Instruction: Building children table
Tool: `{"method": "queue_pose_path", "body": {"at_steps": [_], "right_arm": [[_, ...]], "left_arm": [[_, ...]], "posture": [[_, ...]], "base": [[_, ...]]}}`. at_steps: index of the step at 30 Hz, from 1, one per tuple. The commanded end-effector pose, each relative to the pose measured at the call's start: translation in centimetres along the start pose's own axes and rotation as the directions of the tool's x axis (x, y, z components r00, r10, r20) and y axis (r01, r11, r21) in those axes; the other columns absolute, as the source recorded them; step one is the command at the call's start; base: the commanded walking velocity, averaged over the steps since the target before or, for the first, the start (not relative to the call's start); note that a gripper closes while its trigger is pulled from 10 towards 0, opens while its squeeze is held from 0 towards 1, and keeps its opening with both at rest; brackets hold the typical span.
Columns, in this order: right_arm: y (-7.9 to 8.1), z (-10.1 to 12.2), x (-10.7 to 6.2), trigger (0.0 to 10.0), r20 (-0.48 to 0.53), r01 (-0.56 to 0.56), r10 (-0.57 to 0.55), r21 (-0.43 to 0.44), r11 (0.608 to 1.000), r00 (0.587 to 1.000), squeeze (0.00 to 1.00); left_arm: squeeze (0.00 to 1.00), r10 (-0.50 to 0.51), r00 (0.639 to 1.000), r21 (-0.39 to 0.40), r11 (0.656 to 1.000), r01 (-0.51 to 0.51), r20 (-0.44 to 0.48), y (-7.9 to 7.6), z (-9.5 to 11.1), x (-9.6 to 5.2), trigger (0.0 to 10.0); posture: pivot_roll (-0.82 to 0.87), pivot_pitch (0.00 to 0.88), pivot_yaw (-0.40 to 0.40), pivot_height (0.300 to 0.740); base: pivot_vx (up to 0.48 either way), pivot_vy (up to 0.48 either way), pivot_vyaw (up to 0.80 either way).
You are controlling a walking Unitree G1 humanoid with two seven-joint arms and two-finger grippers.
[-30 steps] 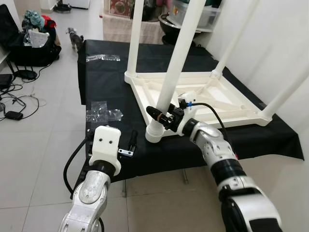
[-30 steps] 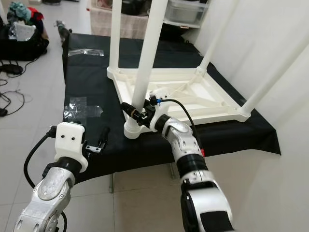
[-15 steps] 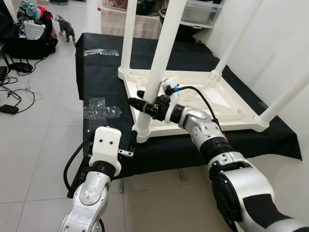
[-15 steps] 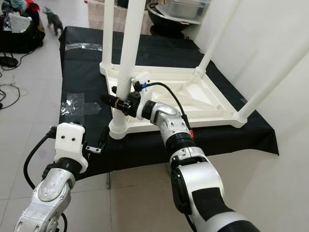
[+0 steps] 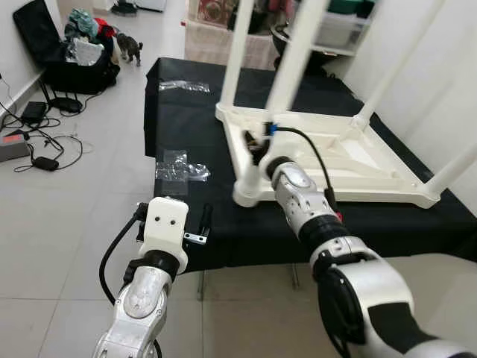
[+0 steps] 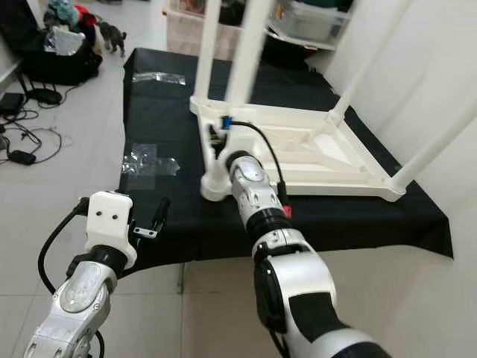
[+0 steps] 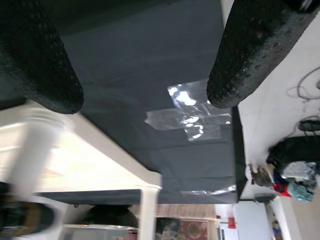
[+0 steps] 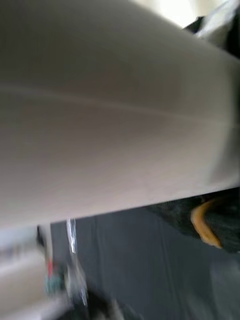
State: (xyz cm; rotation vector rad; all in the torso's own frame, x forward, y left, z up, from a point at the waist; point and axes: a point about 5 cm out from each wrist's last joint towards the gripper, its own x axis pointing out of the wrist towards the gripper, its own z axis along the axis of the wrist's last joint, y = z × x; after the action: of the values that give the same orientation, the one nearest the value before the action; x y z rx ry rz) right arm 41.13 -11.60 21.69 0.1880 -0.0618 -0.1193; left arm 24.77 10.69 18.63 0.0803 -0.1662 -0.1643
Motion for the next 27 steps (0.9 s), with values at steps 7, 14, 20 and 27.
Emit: {"method": "queue_pose_path", "body": {"at_steps": [7,14,20,27], "right_arm": [[2.0,-0.4,-1.3,0.4,0.010,0.031,-0.032,0.052,0.998,0.999,0.00],[3.7,0.1,-1.5,10.0,0.092,-0.146,0.141,0.048,0.988,0.986,0.71],[3.8,-0.7,-2.0,10.0,0.018,-0.548,0.550,0.107,0.830,0.835,0.00],[2.1,-1.1,-5.4,10.0,-0.068,-0.958,0.965,0.114,0.262,0.255,0.00]], "left_arm": [[0.00,-0.023,1.000,-0.009,1.000,0.023,-0.002,-0.7,-0.2,0.1,10.0],[0.00,-0.016,1.000,-0.005,1.000,0.016,-0.007,-0.4,-0.2,0.1,10.0],[0.00,-0.012,1.000,-0.002,1.000,0.012,-0.003,-0.1,-0.2,0.2,10.0],[0.00,-0.010,1.000,-0.004,1.000,0.010,-0.001,-0.1,-0.1,0.2,10.0]], "posture": [[0.14,0.099,-0.206,0.740],[0.14,0.104,-0.208,0.740],[0.14,0.109,-0.205,0.740],[0.13,0.110,-0.204,0.740]], "base": [[0.000,0.000,0.00],[0.000,0.000,0.00],[0.000,0.000,0.00],[0.000,0.000,0.00]]}}
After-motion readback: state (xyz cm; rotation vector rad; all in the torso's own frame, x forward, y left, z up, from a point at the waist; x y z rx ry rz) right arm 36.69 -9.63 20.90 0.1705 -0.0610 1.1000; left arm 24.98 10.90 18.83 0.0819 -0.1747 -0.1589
